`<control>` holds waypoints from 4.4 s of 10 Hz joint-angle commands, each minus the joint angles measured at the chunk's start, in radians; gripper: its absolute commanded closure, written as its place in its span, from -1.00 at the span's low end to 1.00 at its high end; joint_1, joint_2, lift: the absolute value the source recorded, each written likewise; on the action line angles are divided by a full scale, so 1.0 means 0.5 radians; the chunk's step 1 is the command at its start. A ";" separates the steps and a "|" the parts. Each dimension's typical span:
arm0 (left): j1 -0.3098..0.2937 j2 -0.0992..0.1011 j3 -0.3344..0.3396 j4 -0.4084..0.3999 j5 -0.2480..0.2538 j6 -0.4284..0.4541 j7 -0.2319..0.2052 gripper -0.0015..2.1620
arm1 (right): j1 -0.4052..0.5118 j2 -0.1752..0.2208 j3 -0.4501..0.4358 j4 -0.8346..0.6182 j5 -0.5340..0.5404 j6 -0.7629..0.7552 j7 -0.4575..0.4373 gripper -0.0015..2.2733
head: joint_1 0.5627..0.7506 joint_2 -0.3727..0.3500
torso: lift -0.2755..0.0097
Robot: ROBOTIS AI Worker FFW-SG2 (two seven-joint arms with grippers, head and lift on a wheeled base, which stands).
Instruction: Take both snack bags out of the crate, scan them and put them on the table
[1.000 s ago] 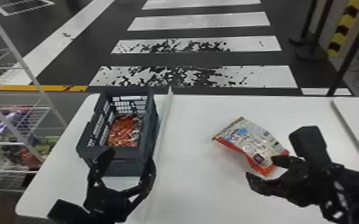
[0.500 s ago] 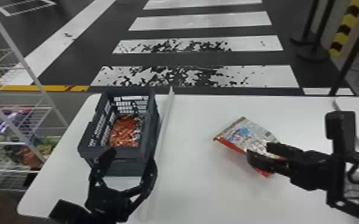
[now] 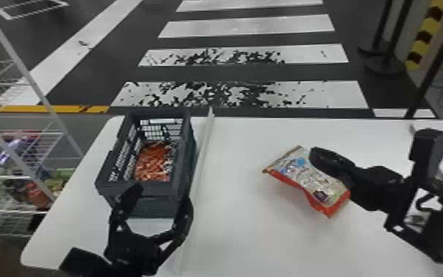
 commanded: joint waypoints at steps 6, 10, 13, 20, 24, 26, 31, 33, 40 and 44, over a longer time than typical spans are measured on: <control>-0.003 -0.015 0.001 0.028 -0.009 0.000 0.000 -0.93 | -0.220 0.044 0.158 0.699 0.082 -0.671 -0.067 0.97 | 0.41 0.42 | 0.27; -0.006 -0.012 0.001 0.040 -0.006 -0.018 0.000 -0.93 | -0.364 0.071 0.217 1.034 0.189 -0.862 -0.070 0.97 | 0.41 0.49 | 0.27; -0.006 -0.012 0.001 0.043 -0.006 -0.025 0.000 -0.93 | -0.453 0.071 0.241 1.276 0.275 -1.003 -0.141 0.97 | 0.41 0.48 | 0.27; -0.010 -0.012 -0.002 0.052 -0.006 -0.025 -0.003 -0.93 | -0.597 0.068 0.253 1.626 0.481 -1.015 -0.386 0.97 | 0.41 0.38 | 0.27; -0.022 -0.012 -0.005 0.068 -0.003 -0.025 -0.003 -0.93 | -0.398 0.068 0.207 1.288 0.570 -0.641 -0.558 0.97 | 0.41 0.31 | 0.27; -0.043 -0.012 -0.018 0.089 -0.003 -0.025 -0.006 -0.93 | -0.294 0.065 0.158 1.083 0.613 -0.487 -0.592 0.97 | 0.41 0.27 | 0.27; -0.059 -0.012 -0.033 0.101 -0.006 -0.018 -0.009 -0.93 | -0.082 0.068 0.115 0.718 0.689 -0.033 -0.770 0.97 | 0.41 0.12 | 0.27; -0.062 -0.009 -0.039 0.098 -0.006 -0.012 -0.009 -0.93 | -0.054 0.080 0.121 0.626 0.647 -0.058 -0.755 0.97 | 0.41 0.09 | 0.27; -0.059 -0.009 -0.036 0.101 -0.006 -0.012 -0.009 -0.93 | -0.107 0.099 -0.063 0.374 0.548 -0.027 -0.699 0.97 | 0.41 0.17 | 0.27; -0.071 -0.009 -0.036 0.114 -0.006 -0.012 -0.009 -0.93 | -0.150 0.019 -0.241 0.632 0.594 -0.076 -0.699 0.97 | 0.41 -0.11 | 0.27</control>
